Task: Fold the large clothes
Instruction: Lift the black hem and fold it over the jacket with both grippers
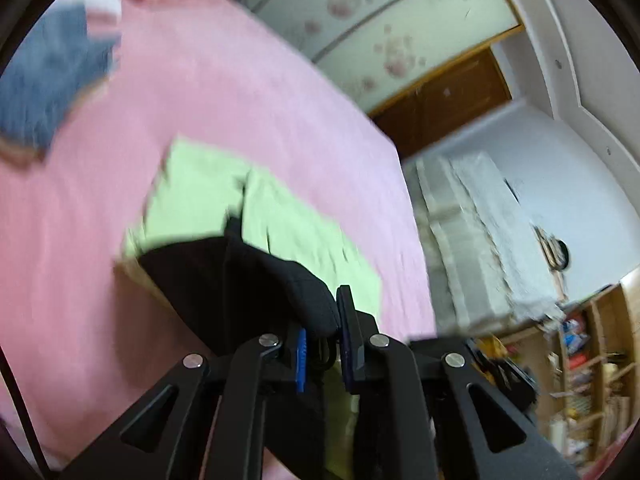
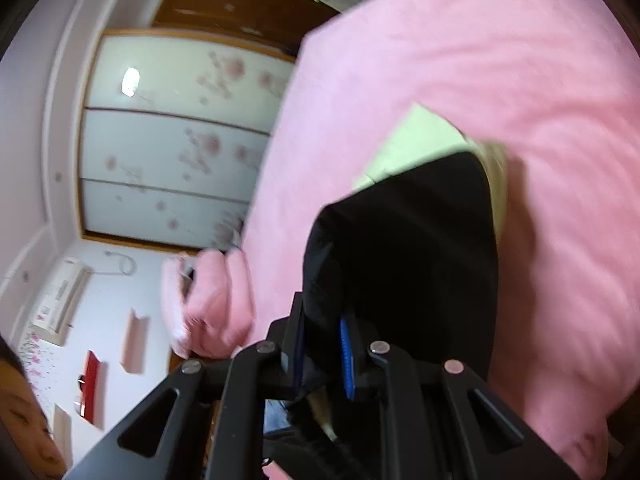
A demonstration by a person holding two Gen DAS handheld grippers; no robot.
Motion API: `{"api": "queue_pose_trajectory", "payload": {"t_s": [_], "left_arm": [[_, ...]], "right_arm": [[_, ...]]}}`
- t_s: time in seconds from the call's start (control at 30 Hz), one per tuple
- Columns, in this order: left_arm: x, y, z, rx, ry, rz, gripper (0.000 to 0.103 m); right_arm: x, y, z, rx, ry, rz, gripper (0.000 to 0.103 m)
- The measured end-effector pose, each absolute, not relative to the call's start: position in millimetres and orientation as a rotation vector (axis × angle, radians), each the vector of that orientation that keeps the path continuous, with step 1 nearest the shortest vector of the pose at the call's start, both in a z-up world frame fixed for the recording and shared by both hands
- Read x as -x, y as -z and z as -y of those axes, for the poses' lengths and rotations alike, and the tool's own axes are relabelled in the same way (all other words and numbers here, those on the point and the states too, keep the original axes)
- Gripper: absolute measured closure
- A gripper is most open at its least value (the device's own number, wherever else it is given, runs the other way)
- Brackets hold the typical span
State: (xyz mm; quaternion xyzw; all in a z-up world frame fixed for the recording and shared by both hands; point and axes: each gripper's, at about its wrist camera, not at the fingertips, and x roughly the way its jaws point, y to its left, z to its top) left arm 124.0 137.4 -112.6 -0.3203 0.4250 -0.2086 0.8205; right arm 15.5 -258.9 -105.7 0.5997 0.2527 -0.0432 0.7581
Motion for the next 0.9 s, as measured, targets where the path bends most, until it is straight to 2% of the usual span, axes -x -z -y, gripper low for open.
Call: {"api": "queue_pose_trajectory", "payload": {"t_s": [0.13, 0.3, 0.43, 0.9], "left_arm": [[-160, 93, -151, 0.710, 0.348, -0.840, 0.093], [-201, 87, -170, 0.759, 0.216, -0.771, 0.094], [-238, 89, -160, 0.684, 0.118, -0.766, 0.094], [-331, 149, -120, 0.507, 0.020, -0.904, 0.094]], "right_arm": [[-35, 93, 291, -1.345, 0.093, -0.460, 0.090], [-56, 91, 325, -1.364, 0.130, -0.437, 0.090], [-67, 97, 355, -1.375, 0.169, -0.414, 0.090], [-178, 168, 399, -1.329, 0.235, -0.617, 0.089]]}}
